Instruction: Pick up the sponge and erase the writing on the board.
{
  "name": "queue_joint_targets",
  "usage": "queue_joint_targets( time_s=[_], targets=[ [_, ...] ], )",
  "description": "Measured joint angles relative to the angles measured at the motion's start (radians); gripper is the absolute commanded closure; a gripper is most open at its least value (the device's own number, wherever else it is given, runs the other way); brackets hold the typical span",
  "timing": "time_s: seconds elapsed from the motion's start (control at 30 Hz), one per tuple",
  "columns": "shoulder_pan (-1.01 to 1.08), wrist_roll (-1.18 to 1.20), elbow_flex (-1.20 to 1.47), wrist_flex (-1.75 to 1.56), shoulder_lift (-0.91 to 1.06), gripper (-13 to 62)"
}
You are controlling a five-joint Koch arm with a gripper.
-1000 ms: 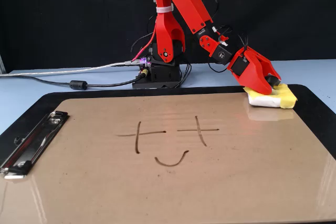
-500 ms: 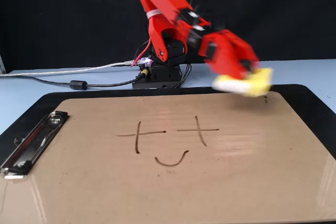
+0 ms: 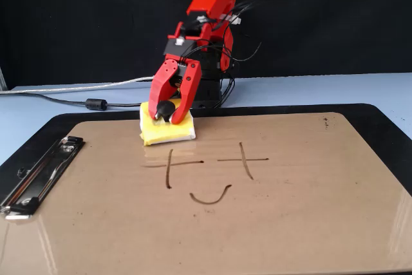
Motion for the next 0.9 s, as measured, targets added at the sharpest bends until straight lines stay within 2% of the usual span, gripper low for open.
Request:
queue_joint_targets(
  time_s=[0.13, 0.27, 0.33, 0.4, 0.47, 0.53, 0.6, 0.7, 0.8, 0.87, 0.9],
  targets=[
    [-0.040, -0.160, -0.025, -0.299, -0.249, 57.3],
    [-0.161, -0.189, -0.396, -0.391, -0.675, 57.3],
    [-0.170, -0.193, -0.453, -0.434, -0.793, 57.3],
    [-0.178, -0.193, -0.385, -0.414, -0.701, 57.3],
    [-0.167, -0.193, -0.216, -0.301, -0.492, 57.3],
    [-0.175, -0.187, -0.158, -0.173, -0.296, 57.3],
    [-0.178, -0.187, -0.133, -0.156, -0.249, 57.3],
    [-0.175, -0.187, -0.192, -0.169, -0.354, 57.3],
    [-0.204, -0.193, -0.460, -0.305, -0.706, 57.3],
    [-0.204, -0.195, -0.554, -0.422, -0.854, 57.3],
    [-0.206, -0.196, -0.551, -0.451, -0.854, 57.3]
  ],
)
